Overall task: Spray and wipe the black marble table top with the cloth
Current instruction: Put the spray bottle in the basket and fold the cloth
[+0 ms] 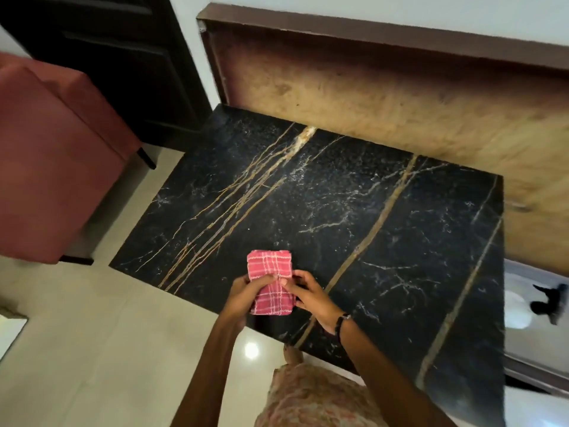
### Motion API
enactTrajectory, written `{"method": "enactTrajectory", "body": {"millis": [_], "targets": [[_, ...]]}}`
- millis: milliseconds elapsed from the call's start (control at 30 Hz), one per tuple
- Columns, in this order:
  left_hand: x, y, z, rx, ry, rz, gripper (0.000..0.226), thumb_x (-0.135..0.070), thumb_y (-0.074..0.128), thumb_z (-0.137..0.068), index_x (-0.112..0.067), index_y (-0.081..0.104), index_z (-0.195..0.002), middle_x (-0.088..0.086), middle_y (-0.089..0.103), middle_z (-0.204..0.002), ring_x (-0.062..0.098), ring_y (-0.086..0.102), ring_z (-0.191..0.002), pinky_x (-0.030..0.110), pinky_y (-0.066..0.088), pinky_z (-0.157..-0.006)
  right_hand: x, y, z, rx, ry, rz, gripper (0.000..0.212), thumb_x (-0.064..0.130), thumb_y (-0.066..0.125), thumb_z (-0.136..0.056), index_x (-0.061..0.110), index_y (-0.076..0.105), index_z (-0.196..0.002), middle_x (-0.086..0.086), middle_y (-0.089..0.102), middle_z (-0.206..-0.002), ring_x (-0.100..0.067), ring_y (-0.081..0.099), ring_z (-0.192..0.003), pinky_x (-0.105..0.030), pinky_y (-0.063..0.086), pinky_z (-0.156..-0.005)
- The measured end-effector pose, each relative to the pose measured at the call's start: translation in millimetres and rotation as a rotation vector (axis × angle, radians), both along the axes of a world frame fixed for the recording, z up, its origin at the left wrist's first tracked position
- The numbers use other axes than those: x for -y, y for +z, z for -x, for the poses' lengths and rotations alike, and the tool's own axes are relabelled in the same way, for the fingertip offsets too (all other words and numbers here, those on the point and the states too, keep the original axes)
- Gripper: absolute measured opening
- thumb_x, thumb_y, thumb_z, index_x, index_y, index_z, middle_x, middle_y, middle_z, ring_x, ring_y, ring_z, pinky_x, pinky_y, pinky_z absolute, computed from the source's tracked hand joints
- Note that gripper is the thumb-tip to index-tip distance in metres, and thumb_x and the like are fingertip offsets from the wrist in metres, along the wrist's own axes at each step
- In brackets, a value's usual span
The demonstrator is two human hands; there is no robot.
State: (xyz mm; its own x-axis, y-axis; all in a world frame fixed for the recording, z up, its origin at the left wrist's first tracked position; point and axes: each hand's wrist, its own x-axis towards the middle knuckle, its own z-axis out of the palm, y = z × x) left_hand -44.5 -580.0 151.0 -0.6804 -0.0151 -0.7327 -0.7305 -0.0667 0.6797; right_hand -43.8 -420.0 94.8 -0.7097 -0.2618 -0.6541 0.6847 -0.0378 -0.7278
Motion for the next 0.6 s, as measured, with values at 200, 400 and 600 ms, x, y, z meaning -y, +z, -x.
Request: {"method": "enactTrajectory", "body": {"millis": [200,400,600], "targets": [[-112,18,9,-0.014,-0.2,-0.072,0.03,-0.026,0.07,-0.081,-0.018,0.065,-0.11,0.007,0.074,-0.103,0.02,0.071,-0.092,0.03,0.054,-0.074,-115,27,-27,0.017,-0.248,0.242,0.036,0.025,0.059,-0.091,0.016,0.058,-0.127,-0.007,0.066,-0.122,-0.021,0.062,-0.113,-0.031,0.05,-0.091],[-261,17,-11,-0.127,-0.268,-0.026,0.019,-0.015,0.067,-0.085,-0.017,0.066,-0.104,-0.002,0.071,-0.096,0.015,0.068,-0.088,0.033,0.055,-0.078,-259,45,-62,-0.098,-0.458,0.057,0.04,0.022,0.07,-0.083,0.022,0.06,-0.121,-0.002,0.069,-0.114,-0.019,0.067,-0.103,-0.039,0.054,-0.089],[-418,-2,-59,-0.203,-0.298,0.019,0.016,-0.012,0.069,-0.083,-0.02,0.063,-0.096,-0.001,0.07,-0.091,0.015,0.067,-0.081,0.027,0.054,-0.069,-409,44,-125,-0.168,-0.565,-0.162,0.039,0.012,0.069,-0.084,0.017,0.059,-0.122,-0.008,0.069,-0.114,-0.024,0.068,-0.1,-0.042,0.055,-0.088]]}}
